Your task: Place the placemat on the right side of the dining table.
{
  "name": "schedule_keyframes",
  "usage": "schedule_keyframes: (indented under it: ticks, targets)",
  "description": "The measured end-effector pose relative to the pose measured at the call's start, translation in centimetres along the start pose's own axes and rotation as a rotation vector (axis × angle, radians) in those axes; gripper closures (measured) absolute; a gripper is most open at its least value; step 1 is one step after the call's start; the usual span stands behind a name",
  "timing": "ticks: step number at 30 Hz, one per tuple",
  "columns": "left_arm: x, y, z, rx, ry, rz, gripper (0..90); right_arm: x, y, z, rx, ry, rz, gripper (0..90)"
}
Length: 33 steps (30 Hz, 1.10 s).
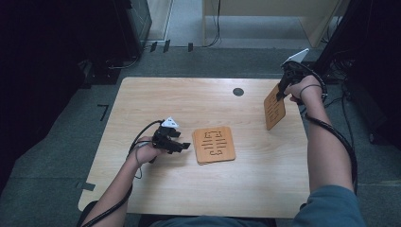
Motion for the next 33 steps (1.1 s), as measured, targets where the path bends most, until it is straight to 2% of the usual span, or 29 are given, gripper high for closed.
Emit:
schedule_keyframes:
  ticks: [2, 6, 9, 26, 33]
  targets:
    - [0.0, 0.0, 0.0, -0.001, -0.004, -0.001, 28.0, 0.0, 0.4, 0.4, 0.001, 0.016, -0.001, 87.5]
    - [0.1, 0.1, 0.0, -0.001, -0.003, -0.003, 28.0, 0.1, 0.9, 0.4, -0.026, 0.037, 0.010, 87.5]
    - [0.1, 0.1, 0.1, 0.002, 0.003, -0.004, 28.0, 0.1, 0.9, 0.3, -0.030, 0.038, 0.012, 87.4]
    - [0.1, 0.3, 0.2, 0.003, -0.002, -0.007, 27.9, 0.6, 1.0, 1.7, 0.014, 0.035, 0.038, 81.3]
    - [0.2, 0.3, 0.2, 0.002, 0.004, -0.011, 27.9, 0.7, 0.8, 2.5, 0.029, 0.056, 0.049, 79.2]
Point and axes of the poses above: each handheld gripper's, and its own axes: y roughly forward along the jaws, x roughly out of its underside, z roughly to its right, the point moved 7 cm from there along y, roughly forward along the jaws, and after that the axes turned 9 degrees about z, right-handed, at the moved point
